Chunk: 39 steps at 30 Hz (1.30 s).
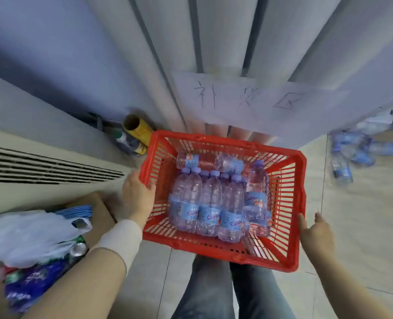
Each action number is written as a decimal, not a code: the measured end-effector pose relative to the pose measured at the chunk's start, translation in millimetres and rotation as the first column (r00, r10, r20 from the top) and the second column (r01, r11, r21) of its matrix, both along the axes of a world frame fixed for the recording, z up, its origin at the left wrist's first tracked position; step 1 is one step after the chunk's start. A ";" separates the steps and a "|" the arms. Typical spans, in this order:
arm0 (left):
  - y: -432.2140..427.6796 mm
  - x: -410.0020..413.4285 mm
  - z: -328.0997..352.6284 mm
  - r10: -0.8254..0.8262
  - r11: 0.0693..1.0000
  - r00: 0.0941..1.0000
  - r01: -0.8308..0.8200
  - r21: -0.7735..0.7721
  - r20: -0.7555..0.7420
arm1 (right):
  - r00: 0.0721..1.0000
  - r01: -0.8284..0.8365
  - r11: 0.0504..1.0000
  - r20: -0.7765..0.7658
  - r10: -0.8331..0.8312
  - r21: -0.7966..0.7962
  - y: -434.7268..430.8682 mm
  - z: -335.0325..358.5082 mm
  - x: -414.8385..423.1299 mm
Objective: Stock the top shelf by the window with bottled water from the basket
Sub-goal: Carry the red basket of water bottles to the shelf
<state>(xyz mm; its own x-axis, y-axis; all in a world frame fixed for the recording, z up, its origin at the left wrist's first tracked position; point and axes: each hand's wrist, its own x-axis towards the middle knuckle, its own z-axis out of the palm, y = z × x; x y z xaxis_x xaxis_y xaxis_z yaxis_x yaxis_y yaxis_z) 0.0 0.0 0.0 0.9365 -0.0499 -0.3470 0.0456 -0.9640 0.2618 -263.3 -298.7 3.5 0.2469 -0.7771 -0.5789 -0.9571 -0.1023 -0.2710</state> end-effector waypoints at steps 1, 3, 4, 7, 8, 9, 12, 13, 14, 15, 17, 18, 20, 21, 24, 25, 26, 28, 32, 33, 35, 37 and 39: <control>8.4 7.7 -10.9 0.019 1.000 0.999 -0.019 -0.011 -0.031 | 0.999 0.044 0.999 0.024 -0.044 0.018 -2.8 -5.7 2.0; 10.3 15.3 -17.6 0.075 0.995 0.981 -0.085 -0.045 -0.180 | 0.994 0.063 0.996 0.080 -0.068 0.065 -9.5 -17.6 2.8; 9.2 16.9 -16.6 0.127 0.990 0.950 -0.140 -0.026 -0.285 | 0.995 0.065 0.994 0.073 -0.071 0.087 -12.4 -21.8 3.6; 6.9 24.9 -24.5 0.123 0.988 0.943 -0.146 -0.052 -0.309 | 0.997 0.050 0.995 0.047 -0.054 0.089 -15.7 -31.6 10.3; 7.1 28.3 -24.3 0.106 0.990 0.944 -0.128 -0.053 -0.312 | 0.997 0.073 0.993 0.021 -0.075 0.090 -17.4 -35.9 11.9; 8.6 30.8 -28.1 0.093 0.990 0.948 -0.121 -0.075 -0.306 | 0.996 0.093 0.992 0.008 -0.094 0.088 -19.5 -39.9 13.5; 6.6 32.7 -26.3 0.081 0.983 0.928 -0.135 -0.125 -0.364 | 0.995 0.100 0.992 -0.017 -0.099 0.079 -20.9 -46.6 21.0; 5.7 33.3 -27.9 0.066 0.980 0.929 -0.128 -0.149 -0.365 | 0.995 0.098 0.992 -0.026 -0.096 0.079 -21.1 -46.7 23.6; 5.8 34.4 -28.3 0.059 0.979 0.927 -0.126 -0.160 -0.371 | 0.996 0.089 0.993 -0.035 -0.086 0.079 -21.5 -45.4 26.5; 6.6 36.5 -29.4 0.052 0.977 0.925 -0.124 -0.171 -0.375 | 0.995 0.087 0.992 -0.046 -0.084 0.090 -22.1 -43.7 29.0; 6.5 39.7 -28.4 0.053 0.977 0.928 -0.125 -0.172 -0.370 | 0.993 0.091 0.989 -0.082 -0.081 0.118 -25.0 -40.2 32.7; 5.4 39.8 -27.9 0.056 0.977 0.928 -0.127 -0.172 -0.367 | 0.993 0.083 0.989 -0.093 -0.071 0.123 -26.0 -38.1 34.2; 2.8 37.9 -24.9 0.052 0.979 0.932 -0.119 -0.167 -0.359 | 0.991 0.079 0.987 -0.114 -0.063 0.142 -28.8 -34.4 36.1; 1.5 36.5 -22.8 0.045 0.981 0.936 -0.107 -0.160 -0.349 | 0.990 0.074 0.985 -0.130 -0.054 0.155 -29.9 -31.5 37.1; -2.2 33.9 -16.0 0.024 0.987 0.941 -0.076 -0.141 -0.338 | 0.988 0.068 0.979 -0.147 -0.040 0.194 -34.8 -26.4 36.0; -3.4 32.8 -14.7 0.019 0.987 0.939 -0.072 -0.141 -0.344 | 0.987 0.083 0.976 -0.153 -0.053 0.202 -37.1 -26.3 33.0; -4.2 31.5 -13.9 0.009 0.988 0.940 -0.061 -0.143 -0.342 | 0.987 0.089 0.974 -0.151 -0.059 0.206 -39.4 -27.3 28.6; -7.4 29.2 -12.4 -0.028 0.990 0.945 -0.019 -0.138 -0.325 | 0.985 0.130 0.964 -0.143 -0.099 0.231 -42.1 -27.2 19.0; -24.3 20.9 -2.2 -0.070 0.990 0.948 0.029 -0.135 -0.312 | 0.974 0.221 0.935 -0.112 -0.197 0.276 -42.1 -15.4 -12.0; -29.9 17.0 0.9 -0.087 0.990 0.945 0.046 -0.135 -0.316 | 0.972 0.228 0.935 -0.120 -0.202 0.270 -42.2 -11.0 -22.1; -44.2 6.8 8.0 -0.133 0.986 0.939 0.092 -0.141 -0.319 | 0.974 0.201 0.952 -0.154 -0.168 0.230 -43.4 -5.3 -46.8; -64.1 -6.8 16.4 -0.181 0.979 0.927 0.140 -0.146 -0.330 | 0.967 0.206 0.961 -0.192 -0.170 0.183 -45.1 -3.0 -76.7; -86.9 -23.1 24.5 -0.236 0.969 0.911 0.195 -0.151 -0.337 | 0.959 0.235 0.958 -0.200 -0.202 0.162 -46.4 -1.5 -108.9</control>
<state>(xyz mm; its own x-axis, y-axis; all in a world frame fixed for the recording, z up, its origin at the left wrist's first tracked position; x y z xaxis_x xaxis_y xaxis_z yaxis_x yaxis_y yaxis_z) -23.1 -86.9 24.5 0.7177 -0.2948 -0.6309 -0.0518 -0.9260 0.3738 -372.3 -345.1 2.0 -0.0383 -0.6771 -0.7349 -0.9849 0.1499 -0.0868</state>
